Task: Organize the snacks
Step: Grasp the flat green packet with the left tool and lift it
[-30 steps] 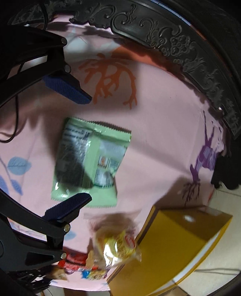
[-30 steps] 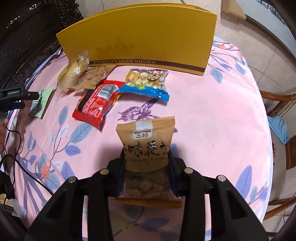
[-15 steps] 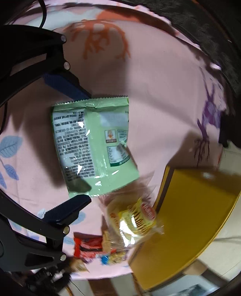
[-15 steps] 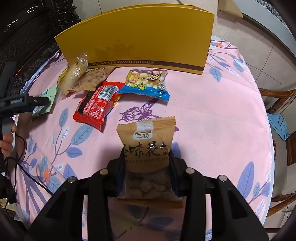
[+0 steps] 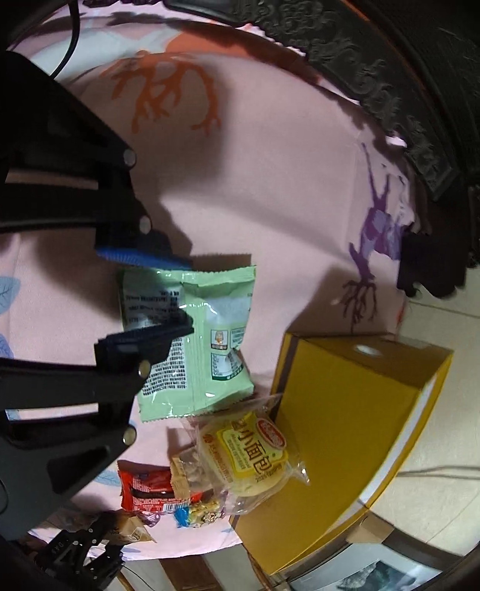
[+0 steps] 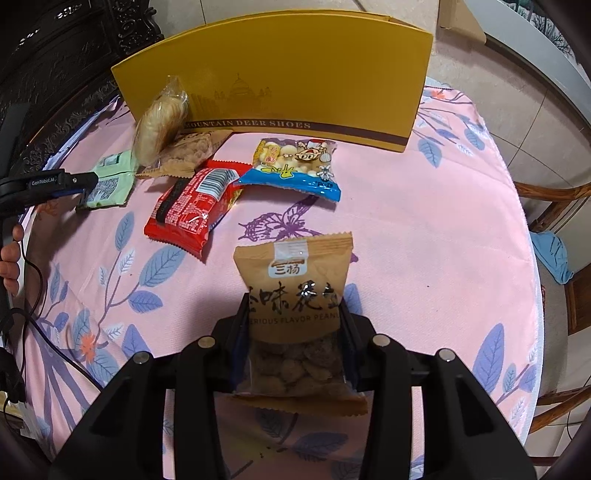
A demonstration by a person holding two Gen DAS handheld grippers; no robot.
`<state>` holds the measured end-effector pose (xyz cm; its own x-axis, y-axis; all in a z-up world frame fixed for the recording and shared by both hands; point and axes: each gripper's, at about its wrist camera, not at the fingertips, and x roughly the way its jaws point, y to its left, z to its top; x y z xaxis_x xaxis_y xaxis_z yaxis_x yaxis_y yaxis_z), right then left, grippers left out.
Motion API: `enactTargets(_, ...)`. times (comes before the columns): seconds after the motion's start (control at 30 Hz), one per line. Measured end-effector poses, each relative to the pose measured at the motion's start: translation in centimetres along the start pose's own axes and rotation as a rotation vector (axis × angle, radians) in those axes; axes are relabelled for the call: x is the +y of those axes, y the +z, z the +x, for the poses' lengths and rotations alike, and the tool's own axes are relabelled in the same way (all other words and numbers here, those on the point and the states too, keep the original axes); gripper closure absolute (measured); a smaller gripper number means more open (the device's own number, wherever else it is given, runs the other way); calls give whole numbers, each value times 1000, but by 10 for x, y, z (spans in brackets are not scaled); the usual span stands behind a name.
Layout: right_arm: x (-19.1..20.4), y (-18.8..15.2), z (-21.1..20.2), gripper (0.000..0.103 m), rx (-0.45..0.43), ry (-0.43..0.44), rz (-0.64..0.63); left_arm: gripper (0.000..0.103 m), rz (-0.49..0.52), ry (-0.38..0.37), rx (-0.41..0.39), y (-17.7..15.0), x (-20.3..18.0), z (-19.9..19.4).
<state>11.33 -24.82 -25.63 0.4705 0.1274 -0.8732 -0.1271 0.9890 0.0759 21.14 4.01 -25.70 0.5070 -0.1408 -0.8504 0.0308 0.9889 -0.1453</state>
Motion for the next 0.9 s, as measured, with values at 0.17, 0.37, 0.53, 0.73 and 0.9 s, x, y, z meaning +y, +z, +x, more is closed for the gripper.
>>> enactTargets(0.17,0,0,0,59,-1,-2,-2,85,-4,-14,-40,-5,-3,-17)
enactTargets(0.37,0,-1,0,59,-2,-3,-3,85,-48,-75,19,-22,0,-20)
enactTargets(0.53,0,-1,0,59,2,-4,-5,76,-111,-133,90,-34,6,-11)
enactTargets(0.73,1,-1,0,58,2,-4,-2,48,-140,-188,129,-39,4,-10)
enactTargets(0.9,1,0,1,57,8,-7,-10,29,-148,-215,106,-23,-6,3)
